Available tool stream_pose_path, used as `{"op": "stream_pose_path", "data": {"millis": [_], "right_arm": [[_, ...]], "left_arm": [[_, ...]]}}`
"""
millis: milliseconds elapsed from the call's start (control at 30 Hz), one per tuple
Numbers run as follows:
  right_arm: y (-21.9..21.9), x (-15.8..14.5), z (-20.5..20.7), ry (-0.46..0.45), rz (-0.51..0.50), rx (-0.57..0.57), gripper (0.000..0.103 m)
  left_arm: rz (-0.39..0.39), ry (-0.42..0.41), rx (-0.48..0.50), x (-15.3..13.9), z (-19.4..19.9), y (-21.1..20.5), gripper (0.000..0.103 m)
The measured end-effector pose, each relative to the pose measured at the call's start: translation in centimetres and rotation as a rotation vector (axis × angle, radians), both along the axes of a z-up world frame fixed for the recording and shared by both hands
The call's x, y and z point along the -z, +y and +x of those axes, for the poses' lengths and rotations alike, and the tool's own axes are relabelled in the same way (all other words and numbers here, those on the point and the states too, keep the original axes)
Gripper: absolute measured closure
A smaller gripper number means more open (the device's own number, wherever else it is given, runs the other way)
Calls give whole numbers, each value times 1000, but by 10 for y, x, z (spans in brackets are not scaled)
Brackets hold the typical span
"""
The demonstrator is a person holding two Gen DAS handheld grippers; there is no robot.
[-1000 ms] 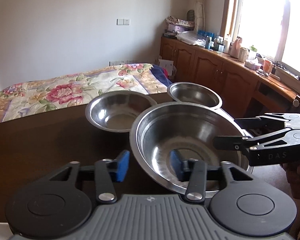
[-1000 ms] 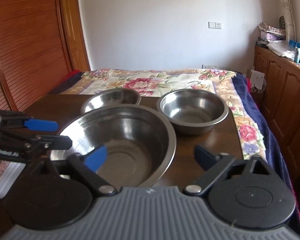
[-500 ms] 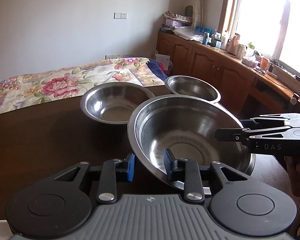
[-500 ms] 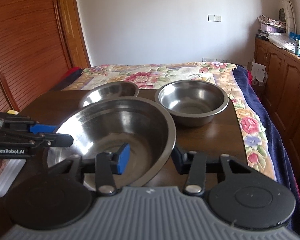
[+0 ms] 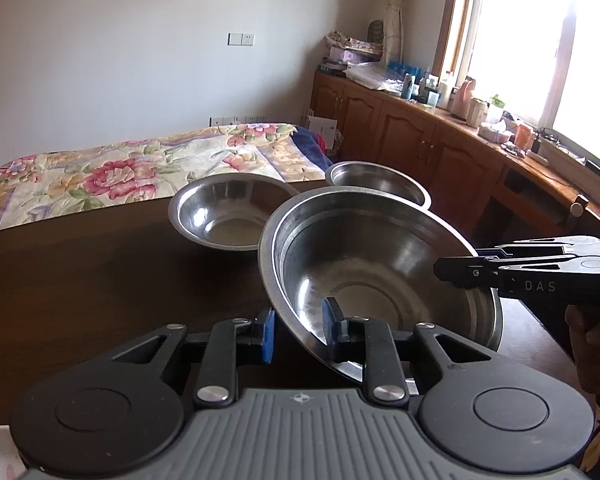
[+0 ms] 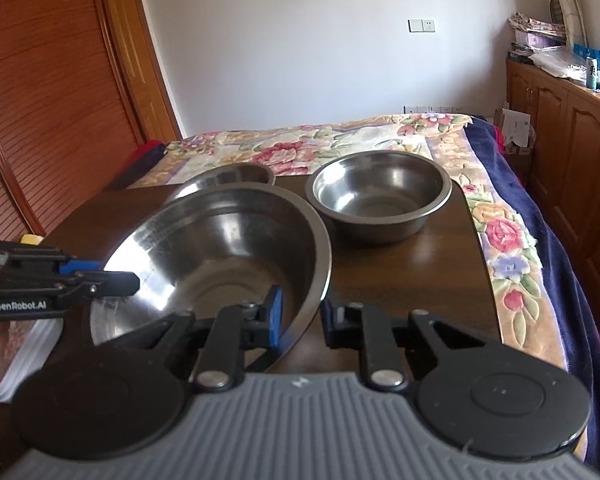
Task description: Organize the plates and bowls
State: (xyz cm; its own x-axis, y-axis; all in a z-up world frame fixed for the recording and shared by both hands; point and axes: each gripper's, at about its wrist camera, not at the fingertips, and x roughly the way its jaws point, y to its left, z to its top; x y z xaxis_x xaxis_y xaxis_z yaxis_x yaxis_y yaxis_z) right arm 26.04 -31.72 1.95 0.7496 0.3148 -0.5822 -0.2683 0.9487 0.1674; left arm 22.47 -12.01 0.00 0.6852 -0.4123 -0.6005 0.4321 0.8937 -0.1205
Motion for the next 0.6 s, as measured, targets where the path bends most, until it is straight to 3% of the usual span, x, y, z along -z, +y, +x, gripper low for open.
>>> {"op": "stream_pose_path", "data": {"millis": [600], "right_arm": [[16,-24,-29,-56,-32,-5,80]], "left_arm": [[-28,-40,5,-15,-30,23,51]]}}
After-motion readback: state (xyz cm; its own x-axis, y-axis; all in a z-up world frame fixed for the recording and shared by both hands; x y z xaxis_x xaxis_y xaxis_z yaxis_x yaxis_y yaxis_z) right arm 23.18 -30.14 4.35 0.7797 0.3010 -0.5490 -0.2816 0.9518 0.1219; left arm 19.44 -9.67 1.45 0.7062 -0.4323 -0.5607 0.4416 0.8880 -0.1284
